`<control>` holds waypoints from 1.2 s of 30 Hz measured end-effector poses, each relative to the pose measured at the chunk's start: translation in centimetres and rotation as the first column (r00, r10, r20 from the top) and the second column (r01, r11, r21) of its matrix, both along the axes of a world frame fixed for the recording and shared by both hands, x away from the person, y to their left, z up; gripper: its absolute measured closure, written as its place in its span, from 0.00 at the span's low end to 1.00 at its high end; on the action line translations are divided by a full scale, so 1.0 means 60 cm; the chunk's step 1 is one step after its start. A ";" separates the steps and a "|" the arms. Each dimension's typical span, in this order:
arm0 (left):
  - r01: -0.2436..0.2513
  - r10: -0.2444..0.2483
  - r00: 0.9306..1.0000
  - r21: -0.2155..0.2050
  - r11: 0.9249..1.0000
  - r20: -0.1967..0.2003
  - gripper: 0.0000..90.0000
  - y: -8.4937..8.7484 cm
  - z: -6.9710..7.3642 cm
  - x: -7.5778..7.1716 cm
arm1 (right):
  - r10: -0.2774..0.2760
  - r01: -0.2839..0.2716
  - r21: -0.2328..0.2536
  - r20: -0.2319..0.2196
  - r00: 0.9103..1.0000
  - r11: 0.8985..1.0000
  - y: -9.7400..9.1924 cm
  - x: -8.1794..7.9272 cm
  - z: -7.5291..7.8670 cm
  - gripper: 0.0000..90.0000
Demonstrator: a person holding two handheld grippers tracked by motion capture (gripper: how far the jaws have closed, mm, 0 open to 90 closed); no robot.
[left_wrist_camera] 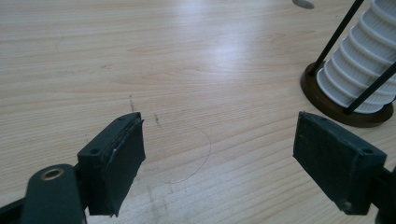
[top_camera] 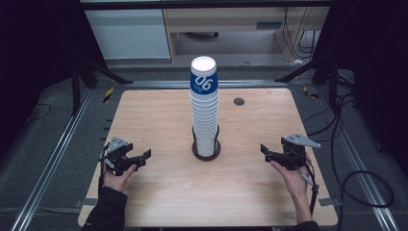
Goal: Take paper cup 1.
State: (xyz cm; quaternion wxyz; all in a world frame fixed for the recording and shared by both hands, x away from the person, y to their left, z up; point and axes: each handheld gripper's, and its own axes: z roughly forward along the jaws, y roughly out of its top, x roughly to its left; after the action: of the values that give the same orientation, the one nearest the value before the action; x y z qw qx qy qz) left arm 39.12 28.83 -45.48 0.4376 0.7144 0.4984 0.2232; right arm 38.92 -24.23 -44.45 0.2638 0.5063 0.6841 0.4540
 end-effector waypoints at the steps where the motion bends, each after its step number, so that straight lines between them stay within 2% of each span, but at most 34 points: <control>1: 0.001 -0.001 1.000 -0.009 1.000 0.002 0.18 0.000 0.001 -0.001 | 0.000 0.000 0.000 0.000 1.000 1.000 0.000 0.000 0.000 0.15; 3: 0.012 -0.012 1.000 -0.008 1.000 0.005 0.19 -0.002 0.001 -0.003 | 0.013 -0.013 0.005 0.000 1.000 1.000 -0.001 0.000 0.003 0.15; 5: 0.018 -0.018 1.000 0.003 1.000 0.004 0.19 -0.005 0.000 -0.003 | 0.019 -0.019 -0.020 0.009 1.000 1.000 -0.001 -0.002 0.006 0.15; 8: 0.029 -0.029 1.000 0.018 0.999 0.000 0.19 -0.007 -0.001 -0.003 | 0.030 -0.030 -0.013 0.017 0.999 0.999 0.001 -0.004 0.016 0.15; 11: 0.036 -0.036 0.999 0.009 0.999 -0.006 0.20 -0.007 0.000 -0.003 | 0.057 -0.057 -0.003 0.035 0.998 0.998 0.006 -0.006 0.030 0.15; 14: 0.041 -0.041 0.999 0.005 0.999 -0.012 0.21 -0.007 0.000 -0.003 | 0.096 -0.096 -0.009 0.055 0.994 0.995 0.015 -0.011 0.049 0.15; 19: 0.041 -0.041 0.999 0.005 0.999 -0.014 0.22 -0.008 0.000 -0.003 | 0.145 -0.147 0.016 0.092 0.985 0.989 0.024 -0.017 0.080 0.14; 23: 0.053 -0.053 0.998 0.009 0.999 -0.024 0.22 -0.011 -0.002 -0.002 | 0.176 -0.183 0.032 0.149 0.973 0.983 0.039 -0.017 0.120 0.13; 26: 0.064 -0.064 0.998 0.015 0.998 -0.025 0.22 -0.014 -0.003 -0.002 | 0.206 -0.214 0.035 0.166 0.964 0.976 0.052 -0.012 0.142 0.13; 33: 0.081 -0.080 0.996 0.028 0.996 -0.037 0.23 -0.017 -0.006 0.000 | 0.263 -0.288 0.078 0.238 0.935 0.954 0.083 0.001 0.196 0.13; 34: 0.082 -0.081 0.996 0.027 0.996 -0.037 0.23 -0.018 -0.007 0.000 | 0.270 -0.297 0.075 0.251 0.929 0.952 0.094 0.003 0.211 0.12; 36: 0.086 -0.085 0.996 0.029 0.996 -0.038 0.23 -0.018 -0.007 0.000 | 0.271 -0.299 0.075 0.257 0.928 0.951 0.097 0.004 0.215 0.12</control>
State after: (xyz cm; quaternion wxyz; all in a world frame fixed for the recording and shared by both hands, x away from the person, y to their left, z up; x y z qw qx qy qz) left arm 39.09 27.73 -45.87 0.4264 0.7456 0.4719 0.1988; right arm 39.19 -18.40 -31.52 0.2480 0.3559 0.6860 0.5842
